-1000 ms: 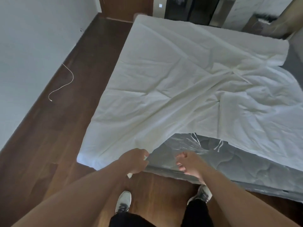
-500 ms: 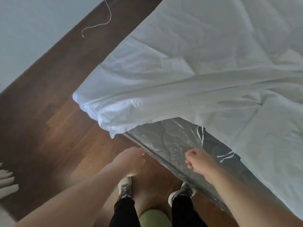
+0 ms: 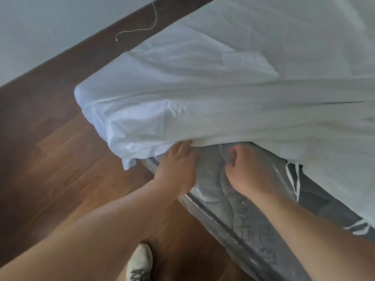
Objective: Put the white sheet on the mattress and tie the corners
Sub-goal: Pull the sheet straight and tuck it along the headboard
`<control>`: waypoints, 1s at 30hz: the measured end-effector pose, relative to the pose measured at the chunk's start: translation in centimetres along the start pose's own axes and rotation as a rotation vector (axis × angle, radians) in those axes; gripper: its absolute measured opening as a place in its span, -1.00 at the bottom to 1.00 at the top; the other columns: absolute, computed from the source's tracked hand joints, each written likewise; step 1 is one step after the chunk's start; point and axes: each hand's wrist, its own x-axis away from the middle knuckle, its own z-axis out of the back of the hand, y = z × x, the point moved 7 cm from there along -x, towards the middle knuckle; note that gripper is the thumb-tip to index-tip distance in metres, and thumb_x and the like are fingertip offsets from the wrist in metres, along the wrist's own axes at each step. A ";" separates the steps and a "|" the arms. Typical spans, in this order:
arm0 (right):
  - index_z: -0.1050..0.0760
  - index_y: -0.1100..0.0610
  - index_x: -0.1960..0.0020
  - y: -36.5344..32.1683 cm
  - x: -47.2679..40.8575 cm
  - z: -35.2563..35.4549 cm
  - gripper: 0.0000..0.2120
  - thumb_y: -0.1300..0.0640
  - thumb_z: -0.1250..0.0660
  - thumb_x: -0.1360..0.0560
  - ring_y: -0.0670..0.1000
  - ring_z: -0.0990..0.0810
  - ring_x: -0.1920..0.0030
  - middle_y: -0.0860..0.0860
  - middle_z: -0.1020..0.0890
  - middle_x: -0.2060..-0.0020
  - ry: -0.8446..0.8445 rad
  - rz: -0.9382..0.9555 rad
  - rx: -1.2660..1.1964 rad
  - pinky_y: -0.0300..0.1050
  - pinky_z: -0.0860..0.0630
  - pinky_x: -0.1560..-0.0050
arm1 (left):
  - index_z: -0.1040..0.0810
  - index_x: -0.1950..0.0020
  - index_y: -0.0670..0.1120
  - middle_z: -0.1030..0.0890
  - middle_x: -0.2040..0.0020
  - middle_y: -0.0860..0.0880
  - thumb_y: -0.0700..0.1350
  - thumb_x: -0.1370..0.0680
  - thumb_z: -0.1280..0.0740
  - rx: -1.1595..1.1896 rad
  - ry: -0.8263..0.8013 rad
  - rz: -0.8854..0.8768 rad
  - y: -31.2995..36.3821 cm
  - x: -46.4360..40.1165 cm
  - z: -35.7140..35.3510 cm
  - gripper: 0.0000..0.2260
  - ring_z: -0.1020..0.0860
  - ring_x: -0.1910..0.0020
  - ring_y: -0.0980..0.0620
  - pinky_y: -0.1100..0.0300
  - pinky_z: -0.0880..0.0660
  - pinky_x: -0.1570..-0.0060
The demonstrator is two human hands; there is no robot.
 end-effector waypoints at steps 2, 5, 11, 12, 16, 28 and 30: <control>-0.40 0.06 -0.37 0.6 -2.6 -1.2 -0.65 0.19 -0.27 -0.59 0.14 -0.53 -0.16 0.05 -0.37 -0.35 0.120 0.127 0.026 -0.17 -0.23 0.07 | -0.57 -0.26 -0.12 -0.37 -0.51 -0.18 -0.14 -0.47 -0.28 -0.044 0.254 -0.046 -0.6 -1.7 -1.0 -0.64 -0.31 -0.47 -0.28 -0.23 -0.27 -0.48; -0.37 0.06 -0.43 2.1 -5.2 -3.0 -0.52 0.27 -0.30 -0.53 0.22 -0.59 -0.02 0.08 -0.28 -0.42 0.238 0.271 0.099 -0.02 -0.45 0.11 | -0.61 -0.09 -0.13 -0.45 -0.47 -0.19 -0.03 -0.41 -0.22 -0.137 0.413 -0.103 -0.9 -2.8 -2.7 -0.66 -0.37 -0.44 -0.30 -0.27 -0.28 -0.41; -0.50 0.00 -0.29 3.7 -8.5 -2.8 -0.69 0.19 -0.18 -0.60 0.26 -0.59 -0.08 0.04 -0.43 -0.35 0.468 0.286 0.163 0.07 -0.51 0.04 | -0.59 -0.35 -0.15 -0.59 -0.34 -0.11 0.04 -0.43 -0.11 -0.191 0.483 -0.070 -1.9 -3.3 -3.2 -0.42 -0.50 -0.33 -0.24 -0.22 -0.41 -0.32; -0.53 0.01 -0.24 3.7 -8.6 -2.7 -0.73 0.18 -0.17 -0.61 0.25 -0.58 -0.09 0.05 -0.48 -0.30 0.490 0.281 0.138 0.07 -0.51 0.03 | -0.62 -0.30 -0.15 -0.62 -0.28 -0.12 0.01 -0.42 -0.09 -0.181 0.499 -0.078 -1.9 -3.2 -3.2 -0.44 -0.54 -0.26 -0.25 -0.21 -0.45 -0.26; -0.53 -0.01 -0.15 4.9 -7.3 -3.6 -0.79 0.14 -0.15 -0.63 0.16 -0.57 -0.04 0.02 -0.56 -0.09 0.506 0.253 0.027 0.04 -0.51 0.04 | -0.68 -0.01 -0.17 -0.65 0.01 -0.15 -0.10 -0.40 -0.05 -0.112 0.501 -0.089 -0.8 -1.8 -3.7 -0.56 -0.61 0.05 -0.27 -0.10 -0.53 0.01; -0.57 0.07 -0.19 9.8 3.2 -7.3 -0.76 0.11 -0.15 -0.68 0.10 -0.53 -0.05 0.04 -0.64 -0.11 0.417 0.070 -0.265 -0.06 -0.38 0.05 | -0.56 -0.20 -0.02 -0.59 -0.13 0.00 -0.30 -0.52 -0.26 0.020 0.353 -0.105 0.4 7.7 -5.9 -0.68 -0.59 -0.04 -0.05 0.09 -0.50 -0.03; -0.57 0.07 -0.22 10.0 5.3 -7.6 -0.74 0.15 -0.13 -0.67 0.07 -0.51 -0.02 0.03 -0.63 -0.12 0.413 0.032 -0.337 -0.08 -0.39 0.04 | -0.53 -0.22 -0.03 -0.60 -0.12 -0.01 -0.26 -0.59 -0.24 0.092 0.351 -0.123 0.4 8.7 -6.1 -0.74 -0.58 -0.04 -0.04 0.09 -0.50 -0.04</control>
